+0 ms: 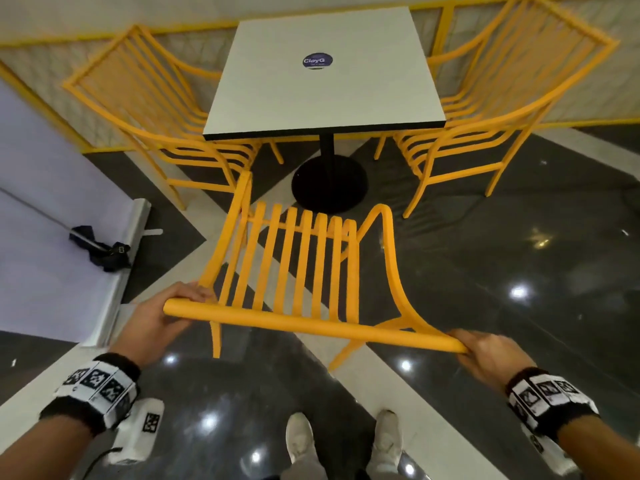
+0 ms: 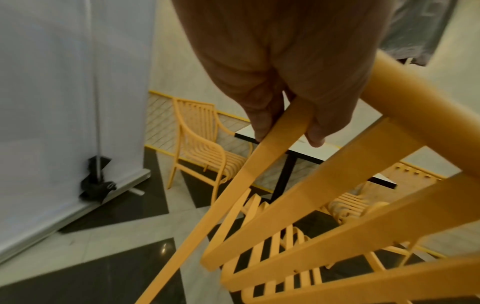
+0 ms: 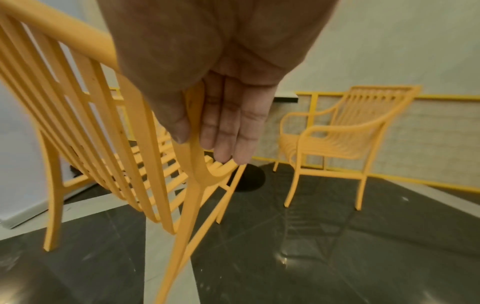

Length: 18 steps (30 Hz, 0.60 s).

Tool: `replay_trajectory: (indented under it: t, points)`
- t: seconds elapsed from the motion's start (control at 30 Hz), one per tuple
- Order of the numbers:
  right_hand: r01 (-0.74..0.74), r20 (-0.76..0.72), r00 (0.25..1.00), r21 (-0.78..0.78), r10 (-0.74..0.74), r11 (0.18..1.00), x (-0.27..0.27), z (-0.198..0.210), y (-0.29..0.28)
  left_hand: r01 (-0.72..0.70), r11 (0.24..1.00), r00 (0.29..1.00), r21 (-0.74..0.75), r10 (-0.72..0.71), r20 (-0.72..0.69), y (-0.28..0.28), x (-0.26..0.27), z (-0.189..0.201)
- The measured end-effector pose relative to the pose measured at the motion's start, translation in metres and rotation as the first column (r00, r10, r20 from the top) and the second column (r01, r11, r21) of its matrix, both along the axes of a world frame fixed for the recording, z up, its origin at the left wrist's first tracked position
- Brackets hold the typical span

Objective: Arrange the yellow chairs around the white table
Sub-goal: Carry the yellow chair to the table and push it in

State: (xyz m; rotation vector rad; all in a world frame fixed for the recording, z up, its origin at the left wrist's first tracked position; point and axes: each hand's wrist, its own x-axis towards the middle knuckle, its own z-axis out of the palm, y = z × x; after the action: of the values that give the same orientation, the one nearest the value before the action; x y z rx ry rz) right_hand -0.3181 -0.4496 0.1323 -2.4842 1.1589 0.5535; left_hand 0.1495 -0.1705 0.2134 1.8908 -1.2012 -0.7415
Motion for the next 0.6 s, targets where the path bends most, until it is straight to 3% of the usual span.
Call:
replay_trajectory:
  t: [0.07, 0.23, 0.47, 0.6]
  points:
    - [-0.015, -0.034, 0.999, -0.06, 0.013, 0.998, -0.001, 0.015, 0.0, -0.015, 0.999, 0.996, -0.046, 0.011, -0.091, 0.008, 0.004, -0.02]
    - [-0.036, -0.154, 0.988, -0.13, 0.015, 0.991, 0.012, 0.037, -0.006, -0.124, 0.992, 0.979, 0.034, 0.127, -0.158, 0.02, -0.001, -0.079]
    - [0.04, -0.158, 0.986, -0.123, -0.059, 0.992, 0.023, 0.019, -0.002, -0.274, 0.961, 0.957, 0.046, 0.277, -0.084, 0.012, -0.016, -0.121]
    - [0.161, -0.115, 0.978, -0.112, -0.174, 0.981, 0.017, 0.003, 0.007, -0.259, 0.958, 0.963, 0.119, 0.266, -0.041, 0.018, -0.024, -0.132]
